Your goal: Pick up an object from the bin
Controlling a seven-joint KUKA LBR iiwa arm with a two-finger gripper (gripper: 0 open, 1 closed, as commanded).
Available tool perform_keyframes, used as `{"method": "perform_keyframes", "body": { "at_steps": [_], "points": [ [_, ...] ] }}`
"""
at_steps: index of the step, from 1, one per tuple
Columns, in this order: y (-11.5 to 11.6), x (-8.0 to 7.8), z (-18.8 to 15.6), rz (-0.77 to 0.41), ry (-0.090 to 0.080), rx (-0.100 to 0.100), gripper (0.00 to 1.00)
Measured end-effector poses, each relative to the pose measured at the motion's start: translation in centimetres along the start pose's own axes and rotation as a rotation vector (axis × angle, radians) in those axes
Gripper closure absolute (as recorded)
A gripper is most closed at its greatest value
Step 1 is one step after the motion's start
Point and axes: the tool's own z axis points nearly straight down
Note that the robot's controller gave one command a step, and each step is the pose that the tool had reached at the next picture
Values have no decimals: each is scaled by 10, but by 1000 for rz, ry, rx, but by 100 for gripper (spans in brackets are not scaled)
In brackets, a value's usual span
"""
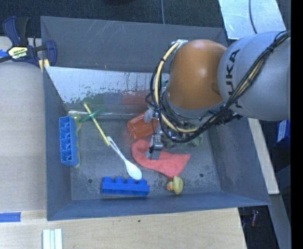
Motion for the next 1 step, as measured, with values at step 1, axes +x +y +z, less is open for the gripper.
{"method": "perform_keyframes", "body": {
  "at_steps": [1],
  "points": [
    [-28,20,-37,182,7,4,0]
  ]
}}
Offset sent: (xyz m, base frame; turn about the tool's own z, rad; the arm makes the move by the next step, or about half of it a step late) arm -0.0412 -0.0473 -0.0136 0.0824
